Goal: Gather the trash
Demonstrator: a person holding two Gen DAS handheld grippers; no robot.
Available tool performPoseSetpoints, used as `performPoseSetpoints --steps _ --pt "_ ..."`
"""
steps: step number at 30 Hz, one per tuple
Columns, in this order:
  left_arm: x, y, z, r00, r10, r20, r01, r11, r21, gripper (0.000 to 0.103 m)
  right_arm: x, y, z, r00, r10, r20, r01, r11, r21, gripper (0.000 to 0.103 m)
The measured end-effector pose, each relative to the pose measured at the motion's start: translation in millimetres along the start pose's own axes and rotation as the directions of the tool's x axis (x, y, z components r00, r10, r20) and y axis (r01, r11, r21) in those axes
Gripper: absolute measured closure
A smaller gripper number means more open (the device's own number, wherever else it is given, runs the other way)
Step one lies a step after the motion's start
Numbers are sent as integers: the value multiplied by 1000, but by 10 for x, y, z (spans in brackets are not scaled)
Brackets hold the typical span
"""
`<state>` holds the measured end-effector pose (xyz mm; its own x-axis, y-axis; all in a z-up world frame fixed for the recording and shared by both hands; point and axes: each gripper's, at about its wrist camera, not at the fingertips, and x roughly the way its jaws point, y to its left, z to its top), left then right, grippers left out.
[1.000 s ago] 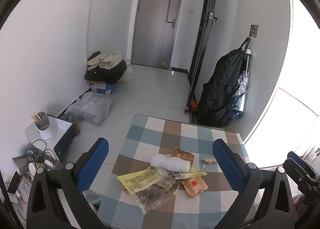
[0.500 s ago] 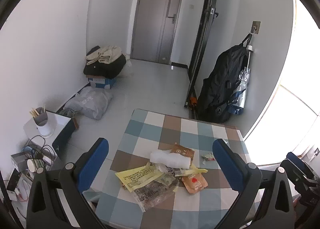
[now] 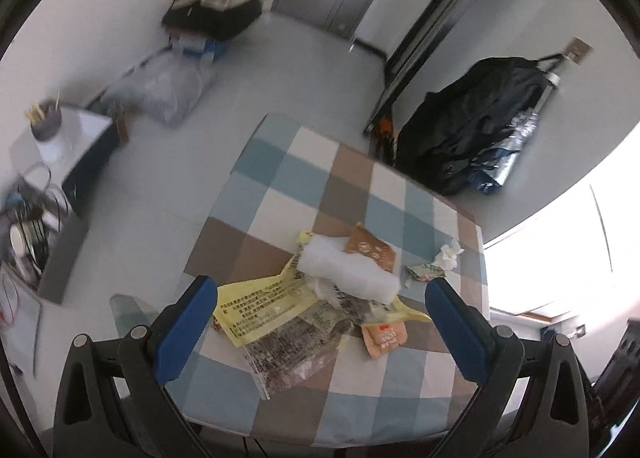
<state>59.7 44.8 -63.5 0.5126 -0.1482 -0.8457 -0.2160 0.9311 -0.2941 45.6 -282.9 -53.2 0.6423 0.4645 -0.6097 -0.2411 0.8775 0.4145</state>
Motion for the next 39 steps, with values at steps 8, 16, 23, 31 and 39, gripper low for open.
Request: performPoseSetpoints --steps 8,16,23,31,39 --pt "422 134 155 976 -175 -131 147 969 -197 1 190 -153 60 996 48 -76 -42 996 74 0" --pt "643 10 319 978 -139 -153 111 978 -179 1 334 -232 98 990 82 -117 -70 992 107 0" --pt "839 -201 363 979 82 -186 -85 996 -8 5 389 -312 101 983 109 -147 -88 986 141 0" --pt "951 -90 328 957 105 -271 -112 994 -12 61 340 -387 107 980 132 -145 -108 980 166 0" --pt "876 -170 307 968 33 -247 -41 999 -27 78 272 -394 109 985 115 -128 -96 985 146 0"
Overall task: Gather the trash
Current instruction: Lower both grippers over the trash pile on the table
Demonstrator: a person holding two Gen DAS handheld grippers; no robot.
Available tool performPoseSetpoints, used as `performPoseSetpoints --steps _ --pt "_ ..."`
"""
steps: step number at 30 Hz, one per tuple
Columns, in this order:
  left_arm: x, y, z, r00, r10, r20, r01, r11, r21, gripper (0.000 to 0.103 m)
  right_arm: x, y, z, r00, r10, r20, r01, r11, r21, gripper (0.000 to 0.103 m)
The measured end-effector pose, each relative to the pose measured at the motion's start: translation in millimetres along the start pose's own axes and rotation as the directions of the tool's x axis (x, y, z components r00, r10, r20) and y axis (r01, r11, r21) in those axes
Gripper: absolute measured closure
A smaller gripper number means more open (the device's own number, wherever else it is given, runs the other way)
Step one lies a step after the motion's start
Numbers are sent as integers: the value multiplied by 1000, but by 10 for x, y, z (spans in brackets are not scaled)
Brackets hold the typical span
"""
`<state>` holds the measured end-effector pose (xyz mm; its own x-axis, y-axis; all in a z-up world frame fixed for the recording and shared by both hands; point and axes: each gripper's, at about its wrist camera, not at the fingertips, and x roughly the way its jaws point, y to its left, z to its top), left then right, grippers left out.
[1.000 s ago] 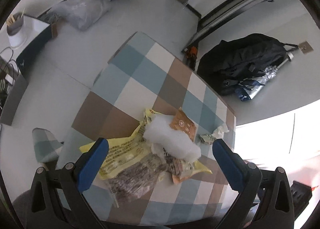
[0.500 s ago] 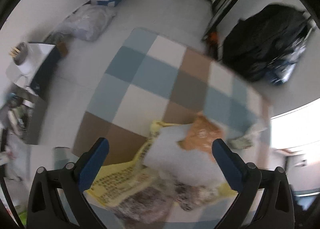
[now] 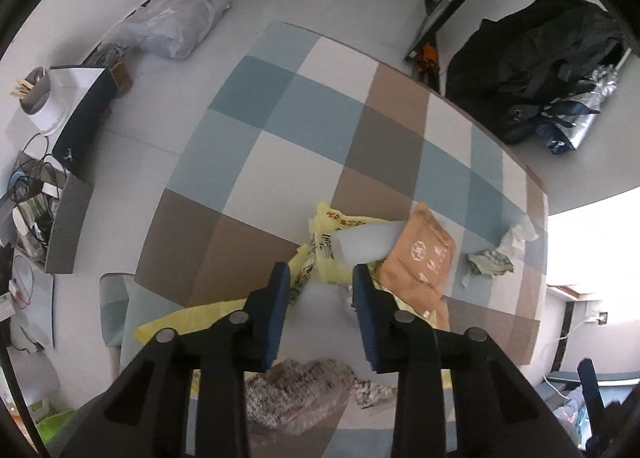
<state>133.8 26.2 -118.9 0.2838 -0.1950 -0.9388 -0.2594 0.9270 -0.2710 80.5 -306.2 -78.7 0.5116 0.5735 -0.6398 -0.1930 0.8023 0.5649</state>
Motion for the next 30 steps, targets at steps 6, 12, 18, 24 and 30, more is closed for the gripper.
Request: performPoseSetpoints --steps 6,12,18,24,30 --pt "-23 -7 -105 999 -37 2 37 999 -9 78 -29 12 -22 999 -34 18 34 999 -16 0" --pt "-102 41 -201 997 -81 11 81 996 -21 78 7 57 -73 997 -70 17 71 997 -35 0" --pt "-147 47 -235 991 -134 17 134 991 -4 78 48 180 -137 998 -61 1 61 996 -72 0" --pt "-134 153 -164 979 -204 9 204 975 -90 76 142 588 -130 998 31 -47 -42 966 -257 1" --pt "-330 177 -138 971 -220 95 226 972 -65 38 531 936 -70 990 37 -138 -89 915 -394 14"
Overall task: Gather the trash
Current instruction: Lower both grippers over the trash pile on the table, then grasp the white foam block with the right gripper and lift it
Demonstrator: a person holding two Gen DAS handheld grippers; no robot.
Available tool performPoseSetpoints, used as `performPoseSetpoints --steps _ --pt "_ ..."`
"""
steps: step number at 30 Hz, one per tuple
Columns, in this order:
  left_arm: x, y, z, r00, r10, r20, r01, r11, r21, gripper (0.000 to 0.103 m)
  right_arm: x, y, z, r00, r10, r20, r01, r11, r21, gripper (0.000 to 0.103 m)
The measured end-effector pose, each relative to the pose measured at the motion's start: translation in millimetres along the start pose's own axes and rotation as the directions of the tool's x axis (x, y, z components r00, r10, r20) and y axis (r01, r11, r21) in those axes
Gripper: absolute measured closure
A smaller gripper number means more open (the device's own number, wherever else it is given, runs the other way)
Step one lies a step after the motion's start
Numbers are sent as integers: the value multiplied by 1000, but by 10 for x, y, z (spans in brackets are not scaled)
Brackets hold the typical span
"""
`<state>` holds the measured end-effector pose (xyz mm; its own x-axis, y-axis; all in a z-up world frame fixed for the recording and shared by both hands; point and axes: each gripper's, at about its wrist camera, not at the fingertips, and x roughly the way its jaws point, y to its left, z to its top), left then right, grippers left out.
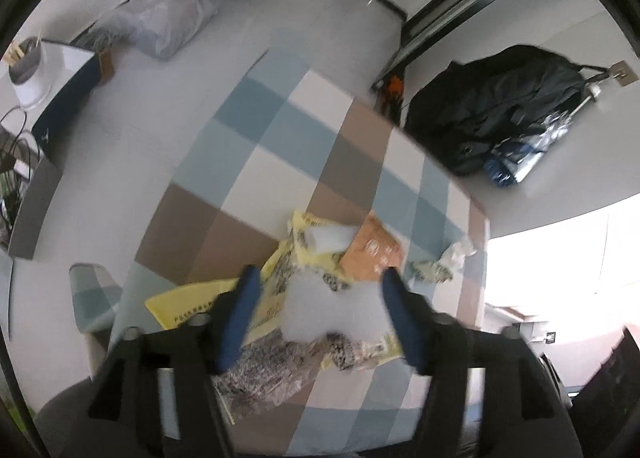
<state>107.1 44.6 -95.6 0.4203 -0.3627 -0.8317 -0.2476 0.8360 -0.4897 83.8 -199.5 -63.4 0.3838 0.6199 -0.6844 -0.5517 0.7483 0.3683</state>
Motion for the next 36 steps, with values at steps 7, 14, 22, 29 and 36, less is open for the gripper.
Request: performPoseSetpoints --steps 7,14,22,29,36 --pt "-151 189 66 999 -16 28 17 998 -52 37 244 65 197 999 9 -36 -10 999 -48 15" --pt "-402 422 118 993 -51 107 64 991 -119 37 573 42 540 996 0 -89 -13 989 -145 16" --pt "-462 631 185 992 -55 117 75 981 -177 37 1129 150 711 975 59 -216 -114 962 -250 21" --pt "-482 643 216 992 -41 118 60 984 -166 37 1546 273 619 946 -34 -323 -95 921 -377 50" --pt "-488 585 218 992 -25 121 41 990 -133 37 1497 203 581 945 -35 -324 -89 929 -358 81"
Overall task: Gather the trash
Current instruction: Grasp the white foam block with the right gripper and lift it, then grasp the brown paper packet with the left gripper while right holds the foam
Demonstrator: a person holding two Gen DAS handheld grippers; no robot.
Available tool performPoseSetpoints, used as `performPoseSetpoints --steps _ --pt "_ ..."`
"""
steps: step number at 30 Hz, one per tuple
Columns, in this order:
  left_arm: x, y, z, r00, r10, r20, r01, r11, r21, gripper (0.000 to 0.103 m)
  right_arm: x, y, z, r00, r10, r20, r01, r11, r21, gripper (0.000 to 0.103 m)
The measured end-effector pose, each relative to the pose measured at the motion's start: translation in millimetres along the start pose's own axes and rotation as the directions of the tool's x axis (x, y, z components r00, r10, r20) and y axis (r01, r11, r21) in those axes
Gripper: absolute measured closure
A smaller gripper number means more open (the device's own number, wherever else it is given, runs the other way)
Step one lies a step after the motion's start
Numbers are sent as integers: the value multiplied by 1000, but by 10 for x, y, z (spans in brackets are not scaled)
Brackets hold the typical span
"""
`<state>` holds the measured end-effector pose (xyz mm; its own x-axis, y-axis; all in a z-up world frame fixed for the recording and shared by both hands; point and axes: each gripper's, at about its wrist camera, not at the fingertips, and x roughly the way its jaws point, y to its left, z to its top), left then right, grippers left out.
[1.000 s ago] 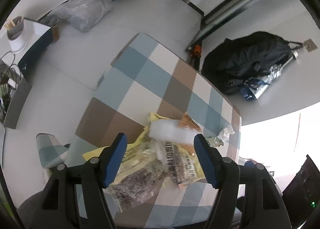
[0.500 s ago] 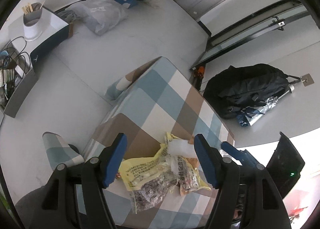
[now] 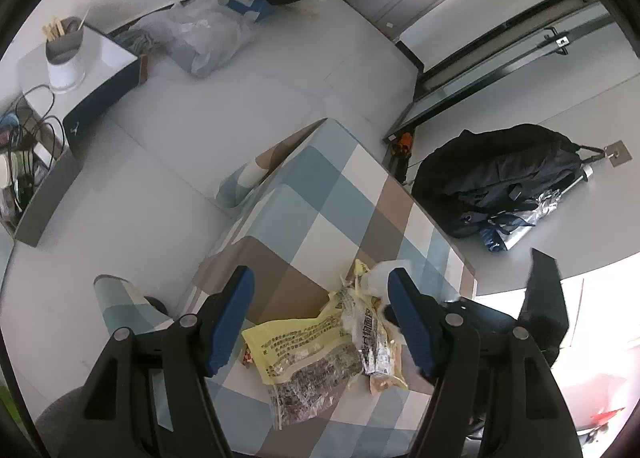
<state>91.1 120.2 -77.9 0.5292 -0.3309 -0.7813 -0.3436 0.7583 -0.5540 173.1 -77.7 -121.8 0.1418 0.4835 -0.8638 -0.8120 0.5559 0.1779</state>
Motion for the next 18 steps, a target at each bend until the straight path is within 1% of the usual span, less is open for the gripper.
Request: performPoseSetpoints --steps 3,5,9,11,13,14,15,16,17,18 --pt "-35 -32 -19 999 35 27 -35 999 25 37 -244 -80 -72 997 28 67 -34 995 90 81" --pt "-65 -77 -38 997 50 52 -53 997 54 37 -428 -96 -144 993 23 119 -38 992 120 81" --pt "-117 -214 -87 992 70 104 -84 987 138 37 -772 -127 -371 979 24 204 -69 974 216 81" --pt "-123 -328 -116 988 87 127 -111 974 199 37 -923 -131 -517 973 11 231 -72 964 257 81" --pt "-78 -462 -142 988 103 119 -132 952 275 37 -1083 -159 -717 964 -6 265 -81 946 315 81" --pt "-55 -533 -161 987 113 115 -144 937 317 37 -1160 -179 -831 960 -16 279 -86 933 349 81" --pt "-24 -623 -193 986 125 107 -156 917 368 37 -1200 -182 -899 957 -30 287 -83 923 375 81" --pt "17 -722 -222 987 132 90 -158 894 418 37 -1257 -199 -993 953 -38 300 -91 910 405 81" --pt "47 -790 -239 988 133 74 -152 883 445 37 -1313 -212 -1094 949 -45 310 -99 896 433 81" --pt "98 -879 -265 989 136 50 -143 866 479 37 -1353 -213 -1169 948 -66 311 -87 886 455 81"
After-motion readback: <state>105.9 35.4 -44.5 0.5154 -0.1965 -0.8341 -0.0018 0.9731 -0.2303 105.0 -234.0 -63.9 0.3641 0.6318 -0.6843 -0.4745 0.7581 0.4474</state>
